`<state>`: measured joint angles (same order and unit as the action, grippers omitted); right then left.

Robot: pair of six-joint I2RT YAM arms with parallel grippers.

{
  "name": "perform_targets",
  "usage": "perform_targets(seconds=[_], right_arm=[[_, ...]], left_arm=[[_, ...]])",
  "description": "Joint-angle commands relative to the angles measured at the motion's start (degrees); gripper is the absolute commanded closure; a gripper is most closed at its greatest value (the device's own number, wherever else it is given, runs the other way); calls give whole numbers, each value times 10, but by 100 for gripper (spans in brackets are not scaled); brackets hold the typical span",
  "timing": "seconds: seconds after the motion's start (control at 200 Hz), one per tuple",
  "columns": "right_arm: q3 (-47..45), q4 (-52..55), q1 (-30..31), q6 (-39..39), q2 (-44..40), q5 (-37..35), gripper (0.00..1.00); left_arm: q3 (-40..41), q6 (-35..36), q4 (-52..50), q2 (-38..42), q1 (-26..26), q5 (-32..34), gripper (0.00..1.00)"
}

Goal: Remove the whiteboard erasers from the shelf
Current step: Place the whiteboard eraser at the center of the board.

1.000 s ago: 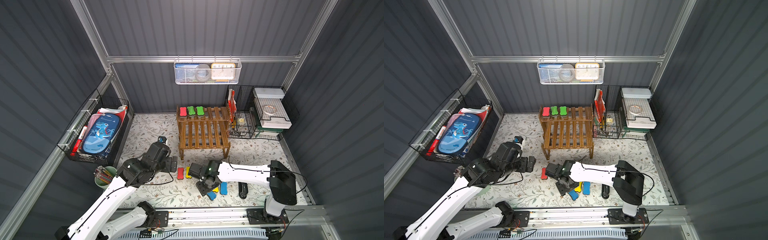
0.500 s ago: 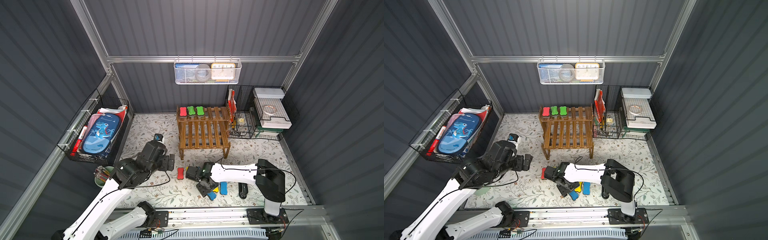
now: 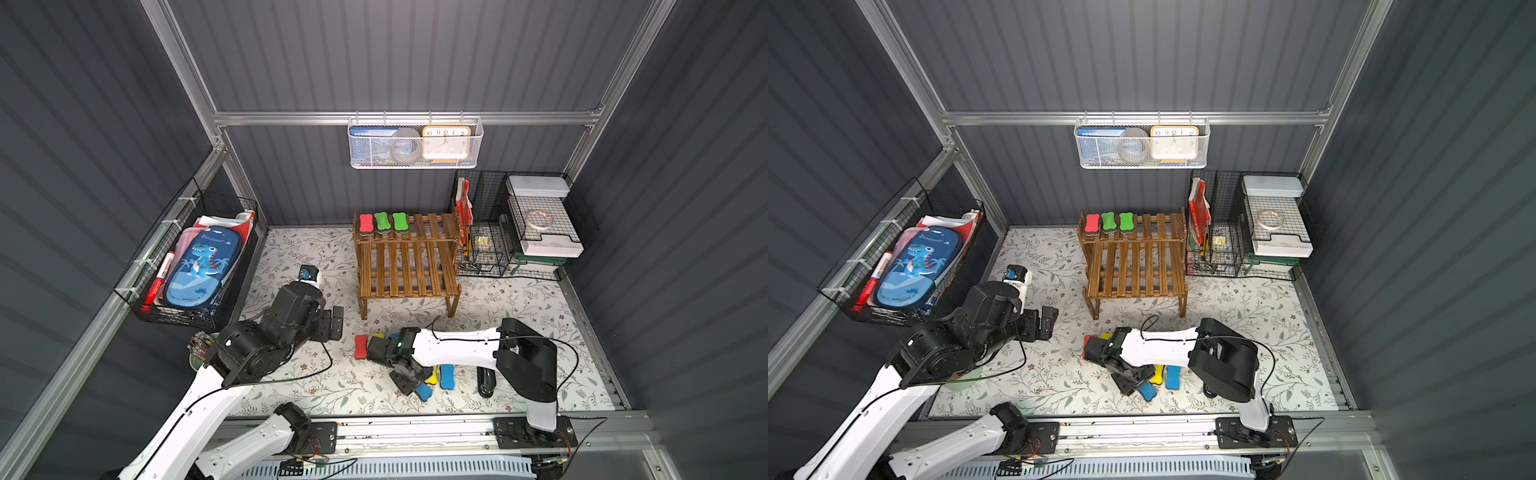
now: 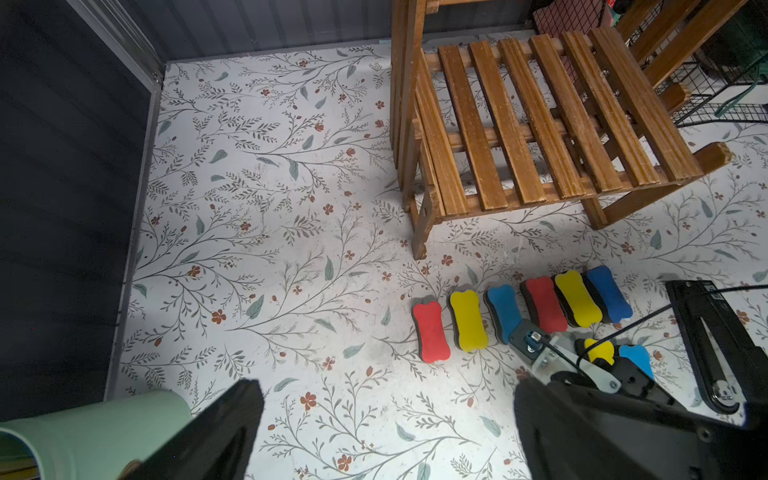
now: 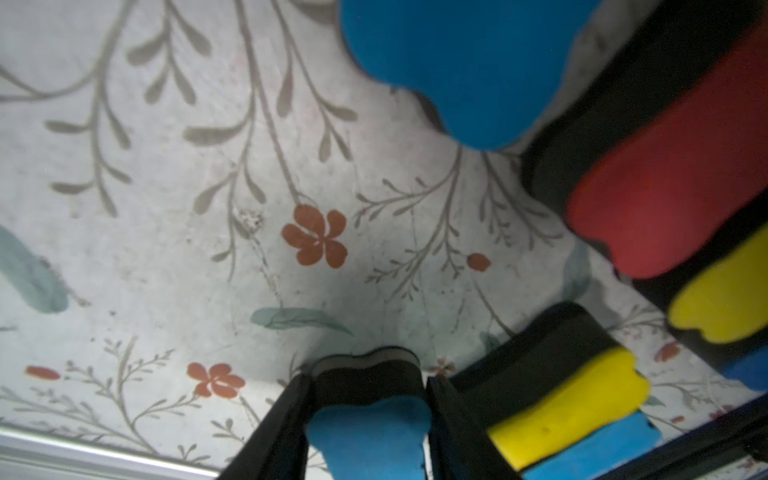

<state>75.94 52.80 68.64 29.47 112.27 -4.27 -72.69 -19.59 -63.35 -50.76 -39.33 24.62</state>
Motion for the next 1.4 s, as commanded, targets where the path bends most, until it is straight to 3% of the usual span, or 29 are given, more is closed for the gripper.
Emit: perform_targets(seconds=[0.0, 0.255, 0.63, 0.915, 1.181, 1.396], right_arm=[[11, 14, 4, 0, 9, 0, 56], [55, 8, 1, 29, -6, -16, 64], [24, -25, -28, 199, -57, -33, 75], [-31, -55, -62, 290, -84, -50, 76], [-33, -65, -80, 317, -73, -50, 77], [-40, -71, -80, 320, -67, -38, 71]], left_arm=[[-7, 12, -20, 3, 3, 13, 1], [-18, 13, -27, 6, 3, 21, 1], [-46, 24, -40, -6, 3, 28, 1], [-37, 23, -40, 1, 3, 28, 1], [-34, 22, -39, 2, 3, 28, 1], [-24, 21, -35, 5, 3, 27, 1]])
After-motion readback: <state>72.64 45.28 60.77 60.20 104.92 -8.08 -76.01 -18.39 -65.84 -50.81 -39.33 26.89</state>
